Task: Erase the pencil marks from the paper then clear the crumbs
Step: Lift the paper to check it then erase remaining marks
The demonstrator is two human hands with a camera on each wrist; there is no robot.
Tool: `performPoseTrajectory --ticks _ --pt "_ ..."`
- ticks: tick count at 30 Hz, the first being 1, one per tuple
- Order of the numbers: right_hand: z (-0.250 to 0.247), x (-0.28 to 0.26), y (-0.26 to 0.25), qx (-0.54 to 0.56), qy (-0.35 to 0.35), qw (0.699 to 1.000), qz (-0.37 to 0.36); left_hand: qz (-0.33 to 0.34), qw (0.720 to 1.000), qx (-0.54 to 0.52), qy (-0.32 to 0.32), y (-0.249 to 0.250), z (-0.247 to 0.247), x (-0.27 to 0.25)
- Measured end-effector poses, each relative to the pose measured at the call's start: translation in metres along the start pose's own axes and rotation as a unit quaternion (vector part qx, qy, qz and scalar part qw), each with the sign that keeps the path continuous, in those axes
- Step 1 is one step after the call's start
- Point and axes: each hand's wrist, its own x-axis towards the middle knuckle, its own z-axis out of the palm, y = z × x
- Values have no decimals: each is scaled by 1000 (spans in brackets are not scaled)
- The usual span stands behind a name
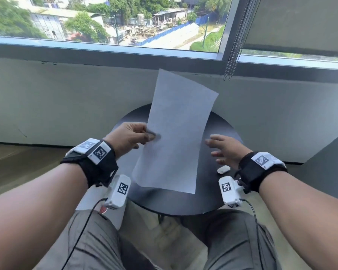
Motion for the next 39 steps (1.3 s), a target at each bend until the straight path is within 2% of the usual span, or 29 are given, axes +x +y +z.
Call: performPoseTrajectory --ticks 4,7,11,13,15,18,21,23,25,28,30,32,35,37,39 --pt "1 -5 -24 20 -52 996 -76 2 1000 -23 10 2 -20 -6" --pt "2 -20 -46 5 -29 983 -179 29 997 18 69 0 -26 -6" --pt "4 -52 -78 -123 39 921 -368 106 974 71 188 11 -26 -4" --pt "1 -68 -91 -149 73 891 -422 148 964 67 212 21 -26 -6" --pt "-3 -81 -97 -135 93 877 -451 182 960 28 213 29 -23 -10" --pt "-5 -79 -84 -144 109 880 -439 172 966 6 194 19 -15 -15" --pt "-5 -60 -53 -188 68 911 -361 61 987 65 135 -15 -5 -17" --pt "-4 -52 -34 -284 42 908 -305 6 991 95 91 -25 2 -19" --pt "-4 -53 -34 -304 46 903 -300 15 992 91 86 -19 4 -19" --pt "-6 -55 -51 -216 51 912 -345 69 988 49 127 5 0 -18" --pt "-5 -53 -55 -187 54 915 -354 73 987 34 140 11 -3 -16" --pt "-1 -50 -44 -217 45 923 -314 24 989 99 105 1 -3 -14" --pt "5 -46 -27 -228 21 950 -214 -72 978 197 -3 -22 3 -16" --pt "1 -43 -30 -228 38 952 -202 -83 979 185 -11 -22 2 -14" --pt "-4 -40 -41 -238 46 946 -214 -80 986 144 14 -15 -2 -10"
